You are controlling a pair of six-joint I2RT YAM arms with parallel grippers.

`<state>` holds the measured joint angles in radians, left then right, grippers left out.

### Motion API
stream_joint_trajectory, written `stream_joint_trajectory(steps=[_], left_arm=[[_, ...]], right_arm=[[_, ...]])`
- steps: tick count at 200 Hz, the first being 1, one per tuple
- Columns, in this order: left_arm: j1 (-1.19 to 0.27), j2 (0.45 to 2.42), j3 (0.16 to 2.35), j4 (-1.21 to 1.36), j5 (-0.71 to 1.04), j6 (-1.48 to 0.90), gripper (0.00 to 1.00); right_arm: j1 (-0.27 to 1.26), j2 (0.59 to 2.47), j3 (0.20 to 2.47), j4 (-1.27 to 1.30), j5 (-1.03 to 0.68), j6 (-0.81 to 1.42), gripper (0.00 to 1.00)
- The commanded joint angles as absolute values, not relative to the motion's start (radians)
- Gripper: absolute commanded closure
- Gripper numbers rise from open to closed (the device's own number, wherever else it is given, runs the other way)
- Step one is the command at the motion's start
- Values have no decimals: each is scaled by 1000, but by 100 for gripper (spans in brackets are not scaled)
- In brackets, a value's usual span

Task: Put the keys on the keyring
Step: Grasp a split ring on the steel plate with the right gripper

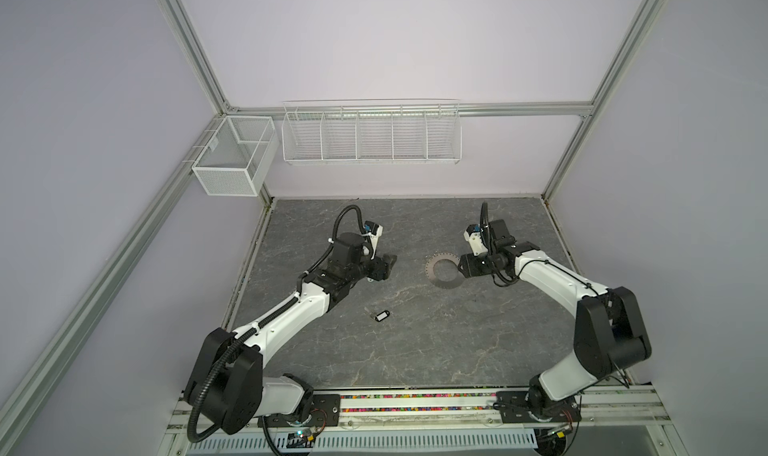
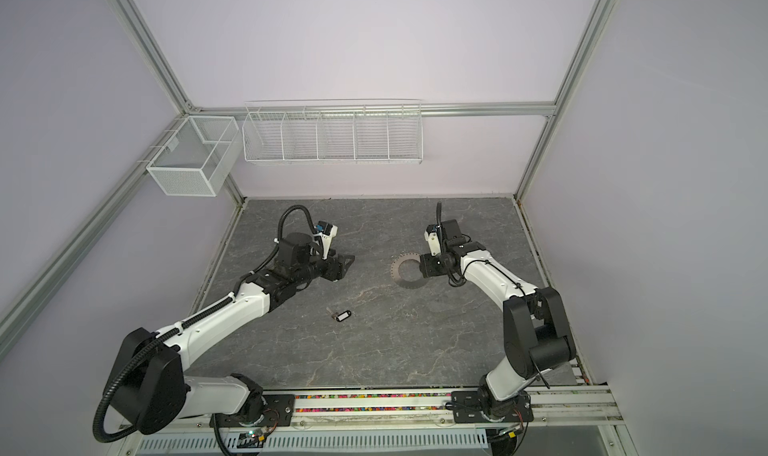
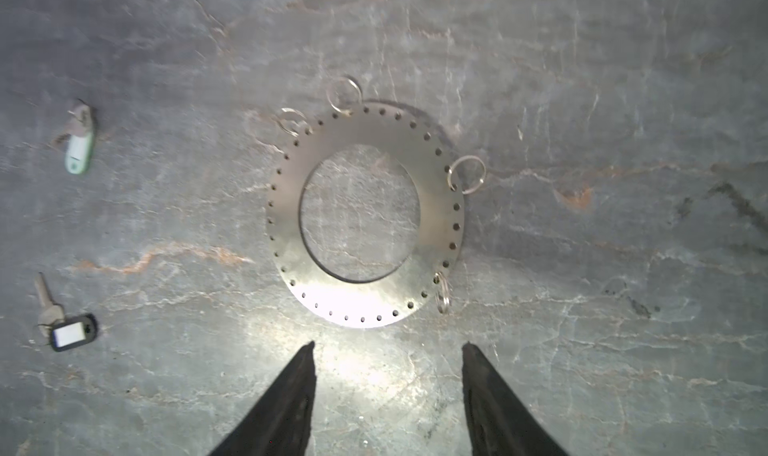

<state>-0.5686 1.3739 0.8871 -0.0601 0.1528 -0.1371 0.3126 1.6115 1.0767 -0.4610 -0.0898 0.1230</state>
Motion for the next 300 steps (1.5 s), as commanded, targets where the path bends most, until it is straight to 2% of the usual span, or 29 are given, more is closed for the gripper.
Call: stream_joint_trajectory(steps=[1, 143, 256, 300], left_arm=[[-598, 1423, 956, -113, 136, -141, 31], [-635, 1555, 1077, -165, 130, -148, 40], [-635, 1597, 1113, -171, 124, -147, 43], [-637, 1609, 1127, -182, 114, -138, 44]], right_arm=[[300, 1643, 1059, -485, -91, 141, 46], [255, 1757, 1062, -458, -111, 70, 71], [254, 1832, 1141, -490, -106, 70, 73], [253, 1853, 1161, -514, -103, 55, 78]])
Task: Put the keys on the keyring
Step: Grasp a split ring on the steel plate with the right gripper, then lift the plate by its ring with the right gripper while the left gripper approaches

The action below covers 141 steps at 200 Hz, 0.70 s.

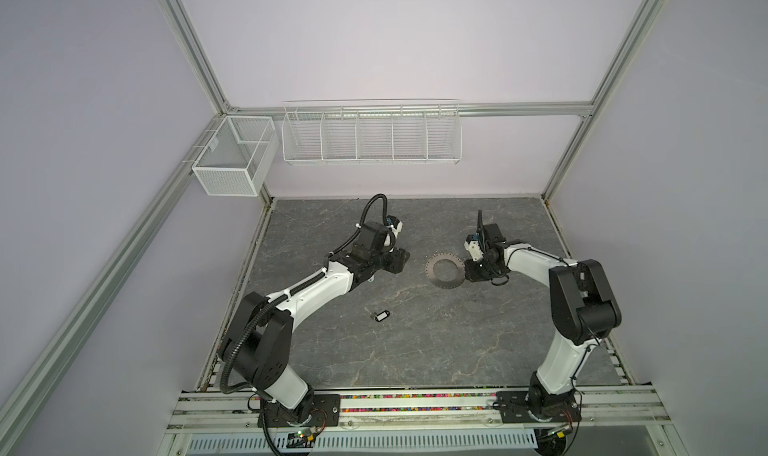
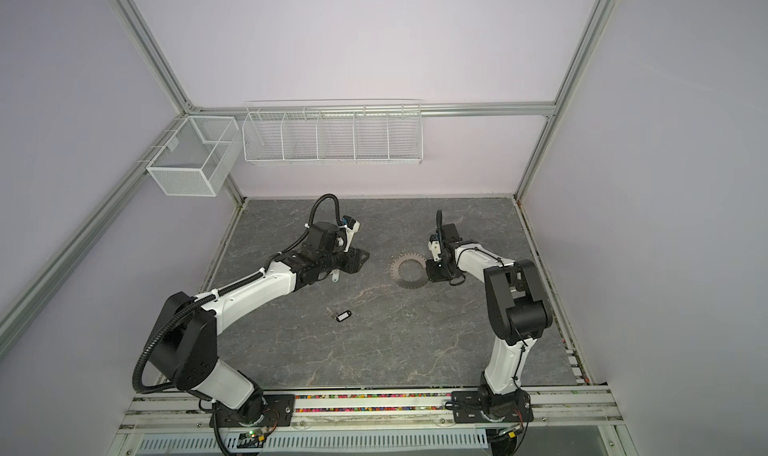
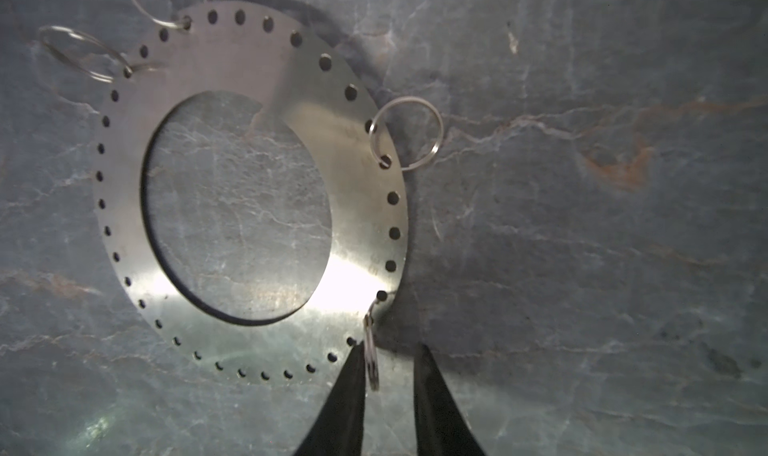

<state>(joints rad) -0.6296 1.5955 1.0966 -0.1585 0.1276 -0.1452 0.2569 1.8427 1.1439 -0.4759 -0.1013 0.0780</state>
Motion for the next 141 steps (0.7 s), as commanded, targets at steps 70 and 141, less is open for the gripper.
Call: stream_joint_trajectory(steps=[70, 141], left_arm=[[-637, 1620, 1137, -180, 115, -137, 49], [-638, 1600, 1129, -178, 115, -103, 50]], right_arm=[[255, 1855, 1167, -523, -117, 5, 90], [279, 1806, 1182, -554, -121, -117, 93]])
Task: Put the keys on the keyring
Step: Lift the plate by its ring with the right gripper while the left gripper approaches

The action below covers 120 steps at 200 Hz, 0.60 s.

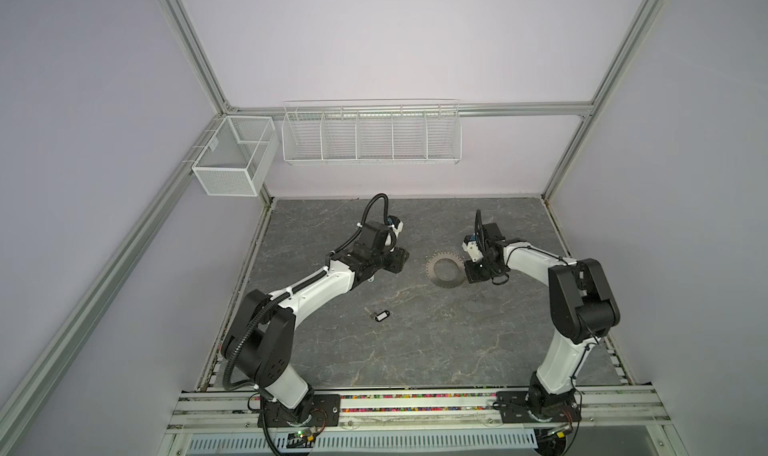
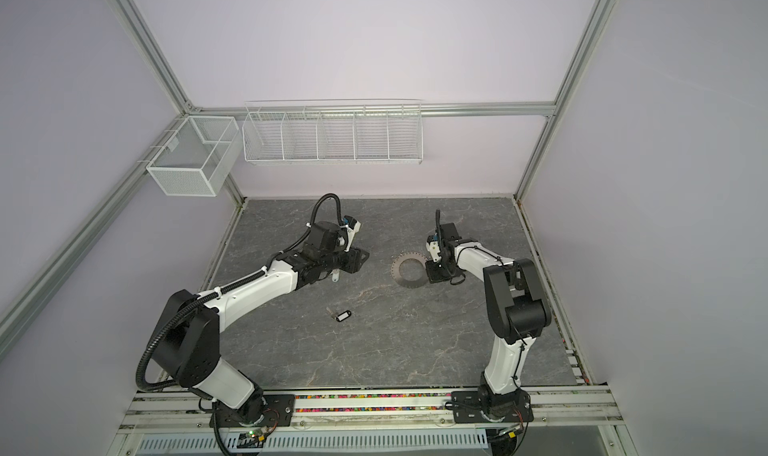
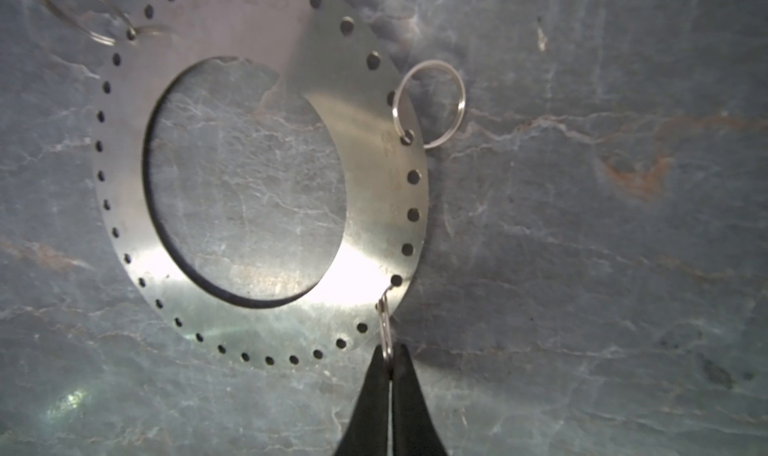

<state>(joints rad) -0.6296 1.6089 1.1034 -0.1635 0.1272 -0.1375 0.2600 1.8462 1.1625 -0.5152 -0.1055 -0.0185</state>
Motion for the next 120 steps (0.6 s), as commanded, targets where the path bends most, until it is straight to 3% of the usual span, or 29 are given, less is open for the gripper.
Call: stream_joint_trajectory(steps=[1, 56, 120], left_arm=[[-638, 1598, 1129, -178, 114, -101, 50], [-638, 1485, 1077, -117, 102, 16, 51], [-638, 1351, 874, 215, 128, 103, 52]], right_arm=[[279, 1804, 1183, -556, -119, -120, 93], [308, 1672, 1179, -518, -150, -293, 93], [381, 1608, 1253, -518, -335, -403, 93]])
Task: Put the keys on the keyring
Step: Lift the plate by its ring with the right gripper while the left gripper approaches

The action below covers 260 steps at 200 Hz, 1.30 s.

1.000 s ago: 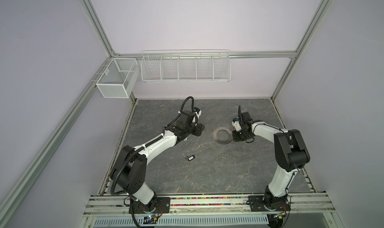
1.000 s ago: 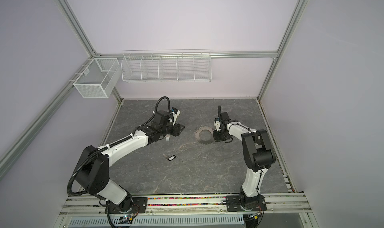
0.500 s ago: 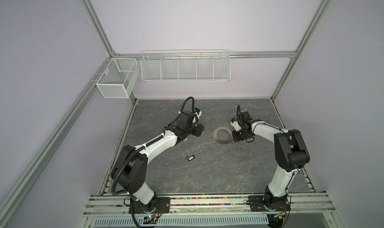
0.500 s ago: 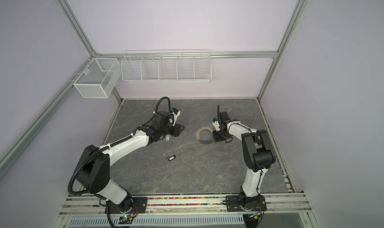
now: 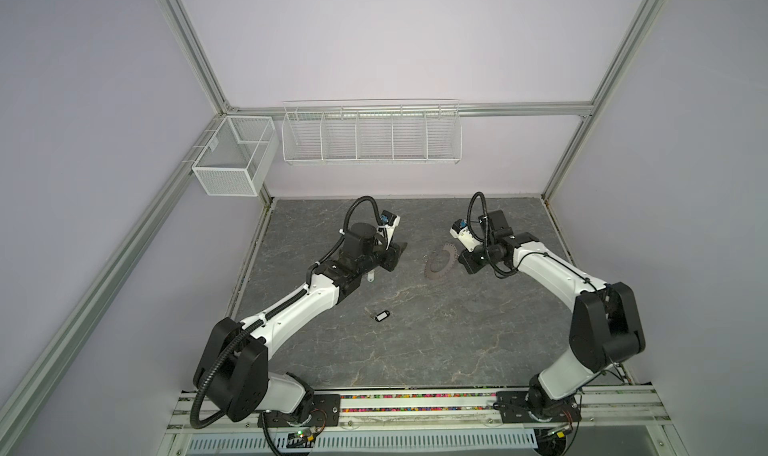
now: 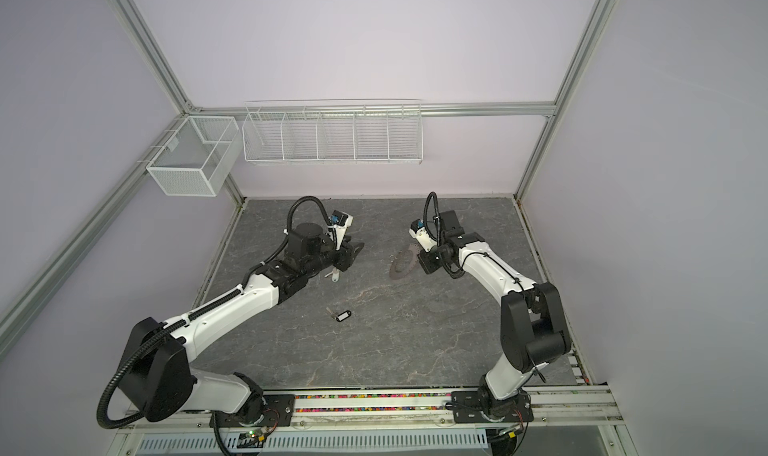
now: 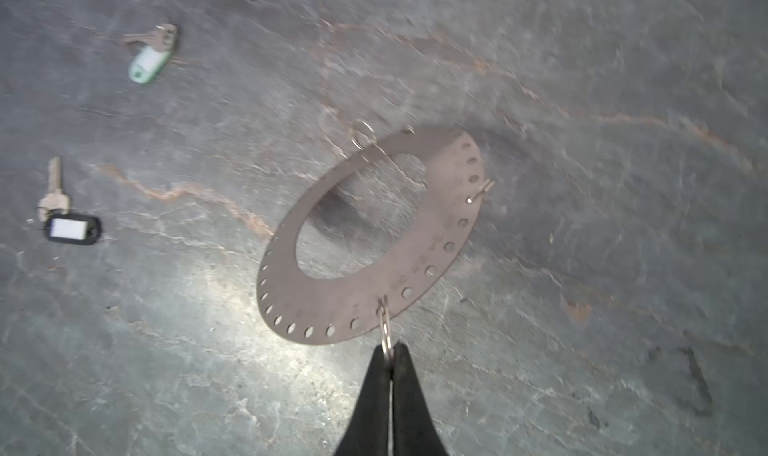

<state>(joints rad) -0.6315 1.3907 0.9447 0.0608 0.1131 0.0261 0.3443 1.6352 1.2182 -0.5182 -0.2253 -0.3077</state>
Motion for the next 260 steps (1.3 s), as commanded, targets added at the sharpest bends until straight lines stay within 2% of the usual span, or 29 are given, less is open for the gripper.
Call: stream_joint_trajectory(steps=[1, 59, 125, 220, 260], left_arm=[[-638, 1348, 870, 218, 128, 107, 52], [-638, 1246, 784, 262, 127, 236, 52], [-638, 1217, 677, 396, 239, 313, 55], [-640, 1242, 616, 456, 350, 351, 63], [-661, 1252, 589, 460, 385, 436, 65]], right_arm=[[382, 1608, 1255, -518, -336, -404, 93], [435, 1565, 1275, -504, -465, -433, 93], [467, 1535, 1244, -481, -600, -489, 93], [524, 1477, 1156, -419, -602, -610, 93], [538, 1451, 1085, -360, -592, -671, 93]])
